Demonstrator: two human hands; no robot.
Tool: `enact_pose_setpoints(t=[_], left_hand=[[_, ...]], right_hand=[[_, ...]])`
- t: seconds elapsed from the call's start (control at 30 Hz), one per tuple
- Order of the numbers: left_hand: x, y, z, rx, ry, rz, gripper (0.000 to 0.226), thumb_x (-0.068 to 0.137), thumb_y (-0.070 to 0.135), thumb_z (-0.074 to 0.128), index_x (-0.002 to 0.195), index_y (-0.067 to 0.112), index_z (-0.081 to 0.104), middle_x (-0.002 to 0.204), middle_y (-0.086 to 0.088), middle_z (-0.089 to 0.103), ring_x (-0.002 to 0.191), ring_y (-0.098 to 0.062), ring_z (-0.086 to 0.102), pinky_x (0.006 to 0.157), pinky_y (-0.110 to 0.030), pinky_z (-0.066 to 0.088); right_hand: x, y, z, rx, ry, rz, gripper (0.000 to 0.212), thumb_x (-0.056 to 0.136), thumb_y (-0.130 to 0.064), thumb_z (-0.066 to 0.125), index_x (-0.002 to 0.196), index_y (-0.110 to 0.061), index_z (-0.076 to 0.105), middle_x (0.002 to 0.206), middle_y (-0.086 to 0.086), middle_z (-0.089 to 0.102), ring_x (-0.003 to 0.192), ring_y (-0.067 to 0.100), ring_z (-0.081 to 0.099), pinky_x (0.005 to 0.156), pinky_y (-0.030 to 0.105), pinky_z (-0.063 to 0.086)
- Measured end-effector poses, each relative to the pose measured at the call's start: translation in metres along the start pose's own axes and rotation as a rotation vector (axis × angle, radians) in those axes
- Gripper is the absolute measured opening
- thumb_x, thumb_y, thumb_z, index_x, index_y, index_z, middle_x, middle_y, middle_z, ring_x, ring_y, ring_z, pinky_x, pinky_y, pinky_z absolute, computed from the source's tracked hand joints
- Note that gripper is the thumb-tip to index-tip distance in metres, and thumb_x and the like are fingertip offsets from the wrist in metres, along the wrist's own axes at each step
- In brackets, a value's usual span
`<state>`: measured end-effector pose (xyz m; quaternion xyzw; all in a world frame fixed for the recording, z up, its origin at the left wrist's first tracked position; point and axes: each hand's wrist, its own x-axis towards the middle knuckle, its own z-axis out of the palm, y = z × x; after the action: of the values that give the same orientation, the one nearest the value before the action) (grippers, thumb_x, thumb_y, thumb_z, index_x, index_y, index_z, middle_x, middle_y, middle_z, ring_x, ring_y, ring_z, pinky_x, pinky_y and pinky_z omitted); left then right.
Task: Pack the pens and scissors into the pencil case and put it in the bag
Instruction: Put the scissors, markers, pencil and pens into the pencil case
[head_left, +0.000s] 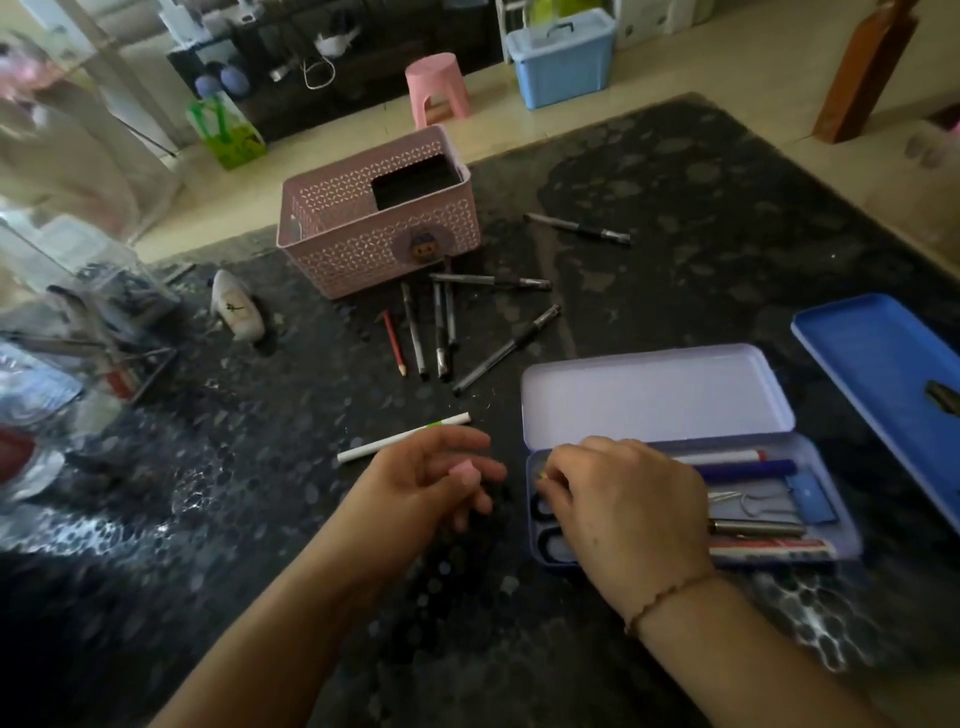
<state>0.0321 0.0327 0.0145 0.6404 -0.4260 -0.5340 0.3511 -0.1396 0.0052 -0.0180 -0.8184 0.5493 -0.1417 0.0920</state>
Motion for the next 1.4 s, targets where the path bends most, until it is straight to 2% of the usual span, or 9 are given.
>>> enact_pose_setpoints(t=[0.07, 0.2, 0.3, 0.47, 0.57, 0.67, 0.97, 1.1, 1.4], left_hand=[[-0.001, 0.000, 0.000, -0.038, 0.005, 0.031, 0.023, 0.093, -0.003, 0.054, 0.113, 0.007, 0.057, 0.099, -0.014, 0.073, 0.068, -0.018, 0.063, 0.059, -0.024, 0.051], [-0.001, -0.004, 0.006, 0.187, 0.079, 0.127, 0.041, 0.086, 0.006, 0.068, 0.121, 0.022, 0.055, 0.098, 0.003, 0.075, 0.075, -0.012, 0.071, 0.066, -0.024, 0.055], [0.001, -0.014, 0.016, 0.486, 0.214, 0.411, 0.063, 0.082, 0.017, 0.074, 0.136, 0.034, 0.044, 0.112, 0.017, 0.070, 0.093, 0.002, 0.067, 0.082, -0.019, 0.054], [0.005, -0.016, 0.044, 0.660, 0.232, 0.788, 0.071, 0.086, 0.020, 0.064, 0.147, 0.023, 0.027, 0.128, 0.007, 0.062, 0.121, -0.006, 0.055, 0.099, -0.023, 0.046], [0.010, -0.022, 0.046, 0.691, 0.246, 0.727, 0.066, 0.081, 0.027, 0.075, 0.138, 0.020, 0.043, 0.137, 0.009, 0.052, 0.130, -0.005, 0.045, 0.106, -0.028, 0.040], [0.015, -0.031, 0.043, 0.848, 0.307, 0.722, 0.027, 0.082, 0.030, 0.072, 0.106, 0.018, 0.067, 0.130, 0.000, 0.055, 0.126, -0.018, 0.047, 0.100, -0.043, 0.043], [0.024, -0.032, 0.049, 0.964, 0.326, 0.646, 0.008, 0.079, 0.019, 0.066, 0.083, 0.022, 0.072, 0.112, 0.004, 0.065, 0.105, -0.018, 0.057, 0.085, -0.041, 0.050], [0.023, -0.026, 0.053, 0.780, 0.326, 0.552, 0.024, 0.076, 0.010, 0.069, 0.092, 0.024, 0.059, 0.096, 0.012, 0.059, 0.083, -0.006, 0.057, 0.072, -0.029, 0.052], [0.024, -0.029, 0.053, 0.620, 0.268, 0.532, 0.041, 0.077, 0.002, 0.071, 0.111, 0.021, 0.056, 0.104, 0.010, 0.054, 0.087, 0.000, 0.059, 0.075, -0.004, 0.041]], right_hand=[[-0.001, 0.001, 0.000, -0.003, -0.030, -0.033, 0.030, 0.048, -0.034, 0.090, 0.063, -0.027, 0.066, 0.059, -0.005, 0.060, 0.054, 0.020, 0.057, 0.043, 0.027, 0.039], [0.000, 0.013, -0.006, 0.117, 0.060, -0.064, 0.015, 0.078, -0.042, 0.067, 0.074, -0.028, 0.070, 0.073, -0.010, 0.062, 0.069, 0.013, 0.054, 0.050, 0.030, 0.047], [0.003, 0.016, -0.017, 0.409, 0.140, 0.019, 0.028, 0.085, -0.052, 0.055, 0.080, -0.029, 0.071, 0.073, -0.015, 0.066, 0.068, 0.004, 0.059, 0.058, 0.026, 0.052], [0.005, 0.015, -0.024, 0.686, -0.057, 0.120, 0.034, 0.077, -0.062, 0.054, 0.078, -0.035, 0.074, 0.069, -0.023, 0.069, 0.071, -0.004, 0.063, 0.062, 0.022, 0.053], [0.006, 0.026, -0.028, 0.566, -0.072, 0.175, 0.032, 0.083, -0.056, 0.050, 0.081, -0.033, 0.073, 0.071, -0.017, 0.069, 0.070, 0.002, 0.062, 0.065, 0.027, 0.054], [0.004, 0.031, -0.026, 0.258, -0.043, 0.123, 0.035, 0.088, -0.052, 0.041, 0.090, -0.032, 0.070, 0.084, -0.013, 0.069, 0.076, 0.005, 0.060, 0.070, 0.025, 0.052], [-0.002, 0.027, 0.000, 0.069, 0.049, -0.016, 0.006, 0.075, -0.031, 0.076, 0.078, -0.026, 0.073, 0.069, -0.005, 0.068, 0.065, 0.017, 0.062, 0.051, 0.032, 0.053], [-0.004, 0.023, 0.005, 0.062, 0.102, 0.013, 0.008, 0.073, -0.030, 0.076, 0.073, -0.025, 0.070, 0.066, -0.006, 0.066, 0.062, 0.015, 0.059, 0.050, 0.027, 0.050], [-0.004, 0.027, -0.007, 0.109, 0.101, -0.016, 0.012, 0.081, -0.035, 0.064, 0.080, -0.026, 0.072, 0.070, -0.007, 0.068, 0.065, 0.013, 0.057, 0.052, 0.028, 0.050]])
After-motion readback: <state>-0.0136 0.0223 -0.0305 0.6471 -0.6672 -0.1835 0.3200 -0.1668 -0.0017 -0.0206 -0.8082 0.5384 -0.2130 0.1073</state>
